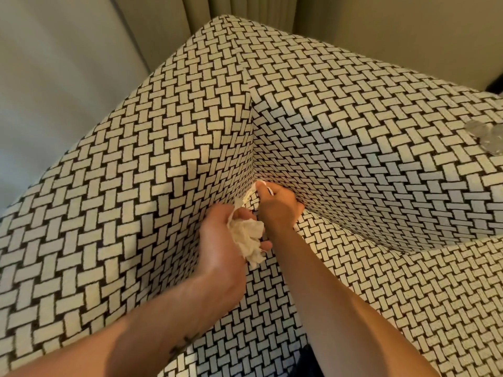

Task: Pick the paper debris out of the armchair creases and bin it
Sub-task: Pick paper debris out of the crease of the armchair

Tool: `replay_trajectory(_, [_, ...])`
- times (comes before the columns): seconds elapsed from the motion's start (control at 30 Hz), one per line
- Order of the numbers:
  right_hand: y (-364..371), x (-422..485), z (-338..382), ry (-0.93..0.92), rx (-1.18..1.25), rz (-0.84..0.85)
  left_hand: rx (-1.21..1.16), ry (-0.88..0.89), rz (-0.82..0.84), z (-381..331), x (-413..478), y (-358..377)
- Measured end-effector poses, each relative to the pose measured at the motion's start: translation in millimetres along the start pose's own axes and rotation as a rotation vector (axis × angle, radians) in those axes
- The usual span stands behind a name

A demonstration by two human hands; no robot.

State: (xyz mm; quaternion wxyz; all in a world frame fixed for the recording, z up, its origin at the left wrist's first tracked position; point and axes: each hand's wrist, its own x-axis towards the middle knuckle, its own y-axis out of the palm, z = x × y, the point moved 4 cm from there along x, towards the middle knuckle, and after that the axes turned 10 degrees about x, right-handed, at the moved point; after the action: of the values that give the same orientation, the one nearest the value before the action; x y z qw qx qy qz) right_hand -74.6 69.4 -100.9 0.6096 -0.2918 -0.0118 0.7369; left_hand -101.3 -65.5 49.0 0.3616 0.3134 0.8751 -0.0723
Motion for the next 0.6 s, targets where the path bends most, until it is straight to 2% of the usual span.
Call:
replay_trajectory(0.3, [-5.2,-7.1,-4.7,0.002,0.24,-0.025,0.048,0.019,0.05,4.4,8.6,2.8])
replay_trajectory(0.43, [-4.9,-7.9,-7.5,-0.072,0.303,-0.061,0.073,0.014,0.048,6.1,10.7,3.2])
replay_trajectory(0.5, [-4.8,-4.5,-9.5,-0.107,0.245,-0.052,0.093,0.011,0.048,7.0,10.9,3.9])
replay_trajectory(0.6, [-6.7,-4.2,-4.2,-0.167,-0.019,-0.028,0.102,0.016,0.053,8.4,10.9,5.0])
